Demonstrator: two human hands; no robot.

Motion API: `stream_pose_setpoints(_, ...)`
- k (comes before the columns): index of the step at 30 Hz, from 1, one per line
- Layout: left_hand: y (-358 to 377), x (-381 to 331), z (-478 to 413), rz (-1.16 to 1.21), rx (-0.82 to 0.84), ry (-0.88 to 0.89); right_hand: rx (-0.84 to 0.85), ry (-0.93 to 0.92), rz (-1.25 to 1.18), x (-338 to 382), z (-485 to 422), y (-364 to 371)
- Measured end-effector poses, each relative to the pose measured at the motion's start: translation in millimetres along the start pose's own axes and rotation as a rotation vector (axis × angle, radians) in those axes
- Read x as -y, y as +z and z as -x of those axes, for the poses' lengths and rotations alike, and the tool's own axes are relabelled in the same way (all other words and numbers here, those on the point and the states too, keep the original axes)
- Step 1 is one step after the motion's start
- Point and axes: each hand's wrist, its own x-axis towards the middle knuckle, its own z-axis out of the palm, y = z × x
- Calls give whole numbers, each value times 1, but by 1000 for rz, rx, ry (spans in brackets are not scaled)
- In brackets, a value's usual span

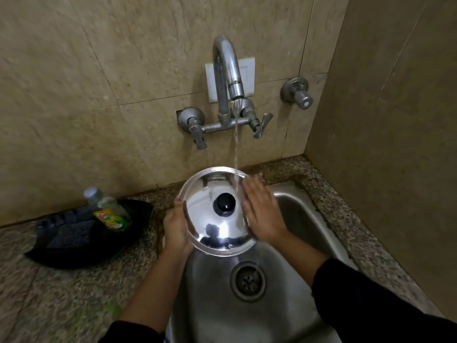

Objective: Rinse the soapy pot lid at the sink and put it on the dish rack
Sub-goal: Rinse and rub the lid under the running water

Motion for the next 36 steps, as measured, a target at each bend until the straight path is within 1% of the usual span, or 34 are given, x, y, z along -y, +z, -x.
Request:
stream_pose_setpoints(1, 0, 2, -2, 16, -39, -15, 37, -60, 23, 8, 13, 4)
stream_pose_setpoints(3, 2, 4, -3, 64, -86, -43, 68, -123, 26, 30, 35, 14)
stream_pose_setpoints(4, 3, 3, -2, 85, -104, -50, 53, -142, 37, 41, 41, 18)
stream_pose_setpoints(6, 5, -1, 1, 91, -115, -50, -31, -192, 100, 52, 46, 25)
stream_pose_setpoints(10, 9, -10, 6, 94, -158, -16, -152, -303, 110, 46, 41, 24)
stream_pose_setpoints(15, 9, -3, 7, 86, -177, -16, -216, -389, 79, 36, 34, 21)
stream_pose_setpoints(18, 11, -4, 9, 62, -195, 28, -208, -404, 11, 34, 30, 14)
stream_pose_setpoints(19, 12, -5, 10, 40, -201, 50, -202, -377, -15, 32, 30, 12)
stream_pose_setpoints(20, 14, -6, 13, 15, -196, 68, -209, -304, -76, 31, 30, 11)
stream_pose_setpoints(23, 23, -6, 23, -127, -137, 179, -229, 106, -379, 30, 24, 5)
stream_pose_setpoints(24, 28, -7, 30, -191, -102, 242, -204, 196, -405, 31, 20, 3)
stream_pose_setpoints(26, 39, -8, 42, -312, -45, 383, -159, 238, -326, 33, 10, 1)
stream_pose_setpoints(27, 45, -9, 46, -363, -29, 434, -153, 255, -280, 35, 5, -1)
stream_pose_setpoints(29, 52, -11, 51, -424, -24, 530, -173, 339, -266, 41, -7, -6)
stream_pose_setpoints(31, 58, -12, 53, -481, -49, 640, -179, 477, -375, 52, -22, -10)
stream_pose_setpoints(32, 60, -13, 54, -520, -67, 711, -149, 571, -466, 57, -33, -10)
stream_pose_setpoints(34, 63, -15, 56, -584, -96, 819, -42, 714, -626, 65, -53, -15)
stream_pose_setpoints(36, 61, -18, 55, -616, -105, 853, 61, 750, -667, 68, -66, -18)
